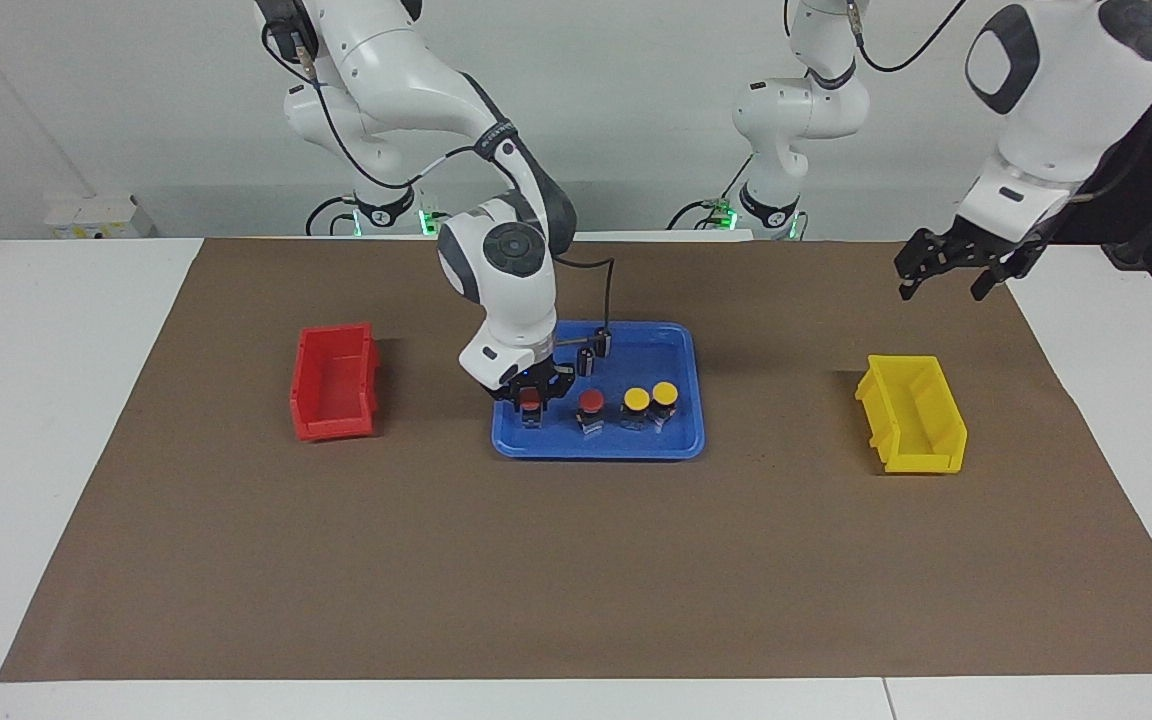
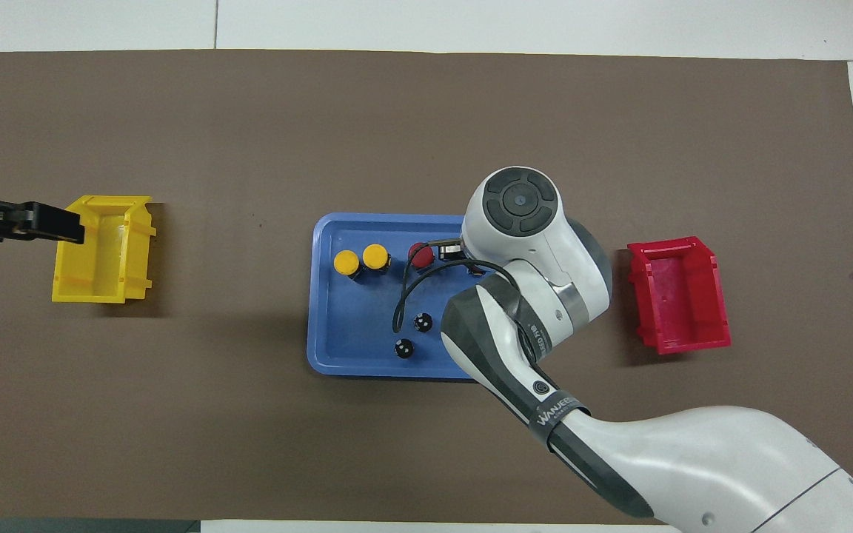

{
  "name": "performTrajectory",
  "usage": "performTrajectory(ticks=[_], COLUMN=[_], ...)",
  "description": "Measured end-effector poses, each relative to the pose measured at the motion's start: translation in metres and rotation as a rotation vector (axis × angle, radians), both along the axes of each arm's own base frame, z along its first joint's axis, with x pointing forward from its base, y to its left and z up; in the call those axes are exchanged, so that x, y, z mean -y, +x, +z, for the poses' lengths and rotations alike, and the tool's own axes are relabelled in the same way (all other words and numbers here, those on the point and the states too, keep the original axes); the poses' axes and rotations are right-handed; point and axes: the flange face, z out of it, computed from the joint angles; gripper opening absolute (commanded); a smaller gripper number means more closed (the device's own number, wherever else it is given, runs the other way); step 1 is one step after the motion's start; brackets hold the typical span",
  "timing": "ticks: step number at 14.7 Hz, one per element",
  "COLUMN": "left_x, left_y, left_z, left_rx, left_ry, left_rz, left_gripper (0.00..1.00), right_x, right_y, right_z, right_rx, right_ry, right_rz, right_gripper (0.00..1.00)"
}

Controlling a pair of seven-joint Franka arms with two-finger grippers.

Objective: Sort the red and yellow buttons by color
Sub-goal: 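Drop the red button in the red bin while the left gripper grasps yellow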

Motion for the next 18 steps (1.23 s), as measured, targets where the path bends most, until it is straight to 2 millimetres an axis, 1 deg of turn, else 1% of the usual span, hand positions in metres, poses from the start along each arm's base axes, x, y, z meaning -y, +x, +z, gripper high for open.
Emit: performTrajectory(ticks=[1, 2, 3, 4, 5, 6, 7, 8, 9, 10, 11, 12, 13, 14, 15, 17, 18], left_x=[0.027, 0.055, 0.084, 0.117, 0.145, 0.165, 0.18, 0.192, 0.201, 0.209, 0.217, 0.224, 0.231, 0.238, 0.244, 0.254, 0.256], left_y=[0.0, 0.0, -0.002, -0.003, -0.005, -0.006, -0.007, -0.008, -0.009, -0.011, -0.015, -0.02, -0.026, -0.031, -0.036, -0.039, -0.04], left_z=[-0.013, -0.024, -0.036, -0.051, -0.068, -0.084, -0.098, -0.108, -0.117, -0.123, -0.129, -0.136, -0.142, -0.148, -0.153, -0.162, -0.166], left_rx=[0.011, 0.017, 0.02, 0.021, 0.018, 0.012, 0.006, 0.004, 0.008, 0.019, 0.031, 0.04, 0.042, 0.041, 0.038, 0.037, 0.041], left_ry=[-0.003, -0.007, -0.011, -0.014, -0.016, -0.015, -0.013, -0.013, -0.016, -0.024, -0.032, -0.039, -0.042, -0.042, -0.04, -0.04, -0.04], left_rz=[0.016, 0.032, 0.047, 0.062, 0.071, 0.075, 0.074, 0.073, 0.075, 0.08, 0.085, 0.084, 0.078, 0.068, 0.056, 0.021, -0.024], left_gripper=[0.98, 0.97, 0.94, 0.87, 0.8, 0.75, 0.75, 0.75, 0.75, 0.75, 0.75, 0.76, 0.76, 0.76, 0.78, 0.82, 0.82], right_x=[0.002, 0.006, 0.017, 0.04, 0.072, 0.108, 0.146, 0.18, 0.21, 0.237, 0.258, 0.275, 0.287, 0.294, 0.297, 0.298, 0.298], right_y=[0.002, 0.006, 0.012, 0.017, 0.019, 0.017, 0.011, 0.002, -0.008, -0.016, -0.023, -0.03, -0.037, -0.043, -0.047, -0.055, -0.058], right_z=[0.006, 0.018, 0.037, 0.063, 0.089, 0.11, 0.125, 0.13, 0.128, 0.12, 0.107, 0.093, 0.078, 0.067, 0.06, 0.053, 0.049], right_rx=[0.004, 0.006, 0.007, 0.004, -0.003, -0.009, -0.014, -0.021, -0.031, -0.034, -0.03, -0.023, -0.018, -0.019, -0.024, -0.023, -0.009], right_ry=[0.0, -0.003, -0.01, -0.023, -0.038, -0.052, -0.059, -0.058, -0.058, -0.06, -0.061, -0.061, -0.061, -0.061, -0.062, -0.064, -0.065], right_rz=[-0.004, -0.012, -0.016, 0.002, 0.032, 0.06, 0.081, 0.099, 0.112, 0.121, 0.133, 0.143, 0.147, 0.151, 0.152, 0.151, 0.152], right_gripper=[0.16, 0.16, 0.16, 0.16, 0.16, 0.16, 0.16, 0.16, 0.16, 0.16, 0.16, 0.16, 0.16, 0.16, 0.16, 0.16, 0.16])
